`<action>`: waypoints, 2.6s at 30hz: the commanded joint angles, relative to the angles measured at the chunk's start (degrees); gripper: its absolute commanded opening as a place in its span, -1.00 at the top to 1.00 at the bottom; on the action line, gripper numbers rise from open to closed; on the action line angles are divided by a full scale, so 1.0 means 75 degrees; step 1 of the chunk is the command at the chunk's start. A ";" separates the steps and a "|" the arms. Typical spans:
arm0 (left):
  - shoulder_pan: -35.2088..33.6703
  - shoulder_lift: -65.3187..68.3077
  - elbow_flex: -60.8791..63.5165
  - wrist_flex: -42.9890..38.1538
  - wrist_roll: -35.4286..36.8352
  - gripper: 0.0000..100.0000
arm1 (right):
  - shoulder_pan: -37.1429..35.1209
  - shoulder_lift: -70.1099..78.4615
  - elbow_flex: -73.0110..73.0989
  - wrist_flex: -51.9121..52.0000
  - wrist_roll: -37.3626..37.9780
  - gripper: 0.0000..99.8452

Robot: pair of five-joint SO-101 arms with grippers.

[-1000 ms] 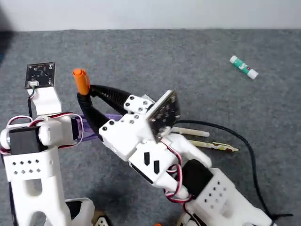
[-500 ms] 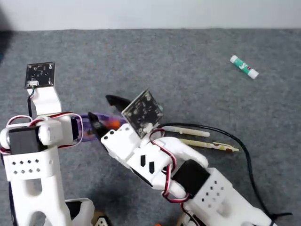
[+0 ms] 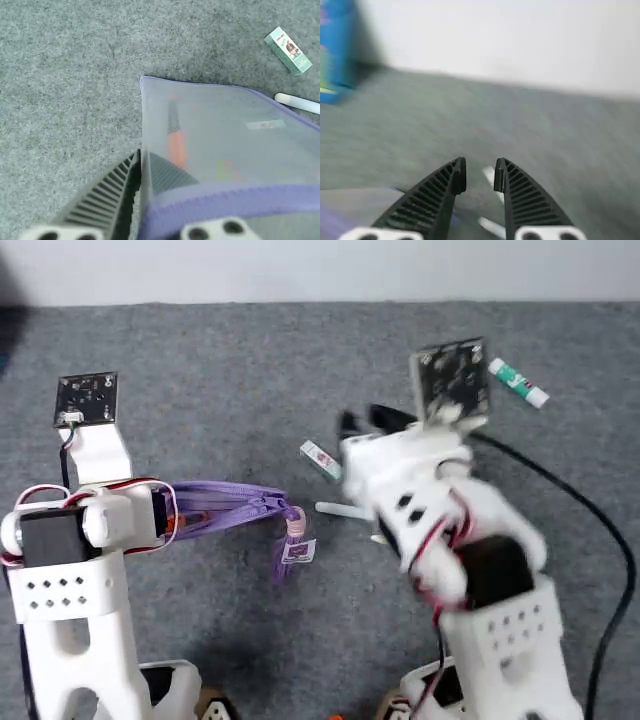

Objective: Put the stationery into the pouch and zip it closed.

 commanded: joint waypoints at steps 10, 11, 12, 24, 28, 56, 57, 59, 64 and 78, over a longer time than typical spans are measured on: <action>0.0023 0.0047 -0.0334 -0.0129 0.0059 0.97 | 0.0381 0.3616 -0.0821 0.1119 0.1055 0.48; 0.0023 0.0035 -0.0334 -0.0117 0.0059 0.97 | 0.0264 0.4003 -0.1102 0.1108 0.1067 0.50; 0.0023 0.0035 -0.0334 -0.0117 0.0059 0.97 | 0.0147 0.4366 -0.1453 0.1096 0.1067 0.52; 0.0047 0.0035 -0.0334 -0.0152 0.0059 0.97 | -0.0393 0.9371 -0.5966 0.2350 0.1512 0.52; 0.0035 0.0035 -0.0334 -0.0164 0.0059 0.97 | -0.0393 1.0813 -0.7560 0.2854 0.1864 0.52; 0.0023 0.0023 0.0205 -0.0223 0.0059 0.97 | -0.0393 1.4810 -1.3984 0.5210 0.3305 0.98; 0.0023 0.0023 0.0205 -0.0223 0.0059 0.97 | -0.0404 1.4799 -1.4183 0.5234 0.3294 0.98; 0.0023 0.0012 0.0205 -0.0223 0.0059 0.97 | -0.0404 1.4763 -1.4535 0.5245 0.3294 0.98; 0.0012 0.0000 0.0182 -0.0223 0.0059 0.97 | -0.0463 1.4025 -1.4160 0.5281 0.3294 0.98; 0.0035 -0.1524 -0.0006 -0.0481 0.0328 0.97 | -0.1049 0.8164 -0.7115 0.5234 0.1149 0.98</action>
